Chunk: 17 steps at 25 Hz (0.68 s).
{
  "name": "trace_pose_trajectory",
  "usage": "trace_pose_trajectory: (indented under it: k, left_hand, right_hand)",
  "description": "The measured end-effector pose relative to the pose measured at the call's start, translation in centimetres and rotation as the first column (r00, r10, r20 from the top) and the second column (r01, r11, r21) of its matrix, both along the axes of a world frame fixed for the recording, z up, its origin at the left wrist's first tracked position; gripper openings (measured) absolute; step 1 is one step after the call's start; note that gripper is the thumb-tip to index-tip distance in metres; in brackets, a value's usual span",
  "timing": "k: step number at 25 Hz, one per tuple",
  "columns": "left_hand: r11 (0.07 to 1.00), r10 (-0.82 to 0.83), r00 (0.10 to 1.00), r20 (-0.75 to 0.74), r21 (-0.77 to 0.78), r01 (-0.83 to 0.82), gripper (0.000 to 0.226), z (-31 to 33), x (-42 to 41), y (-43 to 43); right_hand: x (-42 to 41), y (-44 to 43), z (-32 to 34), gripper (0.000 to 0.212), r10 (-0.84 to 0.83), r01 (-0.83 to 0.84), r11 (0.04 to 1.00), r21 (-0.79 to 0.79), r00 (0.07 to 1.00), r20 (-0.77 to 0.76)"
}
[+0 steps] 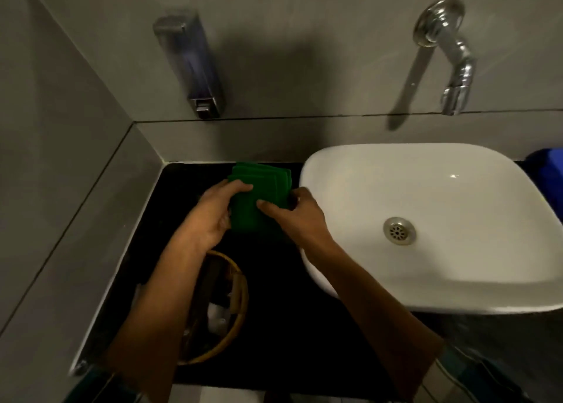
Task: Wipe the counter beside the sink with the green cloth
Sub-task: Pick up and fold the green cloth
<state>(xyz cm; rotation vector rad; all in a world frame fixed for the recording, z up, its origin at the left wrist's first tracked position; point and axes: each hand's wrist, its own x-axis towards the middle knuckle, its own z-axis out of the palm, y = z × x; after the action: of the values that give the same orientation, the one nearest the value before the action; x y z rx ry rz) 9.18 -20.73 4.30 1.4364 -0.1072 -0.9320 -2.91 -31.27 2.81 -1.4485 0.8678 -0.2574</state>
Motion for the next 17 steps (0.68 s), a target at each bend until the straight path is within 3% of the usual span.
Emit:
trace_pose_trajectory:
  k: [2, 4, 7, 9, 11, 13, 15, 17]
  left_hand:
    - [0.994, -0.035, 0.998, -0.052, -0.108, 0.029, 0.034, 2.3, -4.2, -2.7]
    - [0.98, -0.11, 0.991, -0.076, -0.175, 0.096, 0.036, 3.4, -8.6, -6.6]
    - [0.965, -0.212, 0.977, -0.024, -0.162, 0.205, 0.036, 3.5, -16.2, -14.0]
    - [0.942, -0.305, 0.951, 0.045, -0.134, 0.308, 0.033, 3.0, -21.5, -19.3]
    - [0.925, -0.36, 0.928, 0.093, -0.094, 0.368, 0.041, 1.9, -27.6, -24.7]
    - [0.93, -0.351, 0.926, 0.142, -0.063, 0.362, 0.055, 0.6, -33.8, -29.5]
    - [0.929, -0.356, 0.893, 0.275, 0.004, 0.369, 0.056, -1.1, -40.0, -33.5]
    - [0.859, -0.497, 0.755, 0.428, 0.123, 0.496, 0.039, -2.7, -45.7, -36.8]
  right_hand:
    - [-4.5, -3.5, 2.2, 0.091, 0.008, -0.009, 0.995, 0.1, 1.0, 0.011]
    - [-9.4, -7.5, 3.4, 0.103, 0.007, -0.029, 0.967, 0.255, 0.996, 0.088]
    - [-18.1, -14.4, 3.9, 0.089, -0.091, 0.04, 0.958, 0.284, 0.982, 0.166]
    - [-24.0, -18.8, 3.8, 0.071, -0.243, 0.201, 0.949, 0.242, 0.956, 0.162]
    - [-30.2, -22.9, 3.2, 0.053, -0.438, 0.431, 0.899, 0.08, 0.89, 0.126]
    - [-35.9, -26.2, 1.9, 0.044, -0.538, 0.545, 0.824, -0.155, 0.838, 0.09]
    - [-41.5, -29.0, 0.4, 0.043, -0.544, 0.5, 0.782, -0.372, 0.839, -0.017]
    - [-46.7, -32.2, -1.1, 0.032, -0.53, 0.398, 0.763, -0.51, 0.836, -0.14]
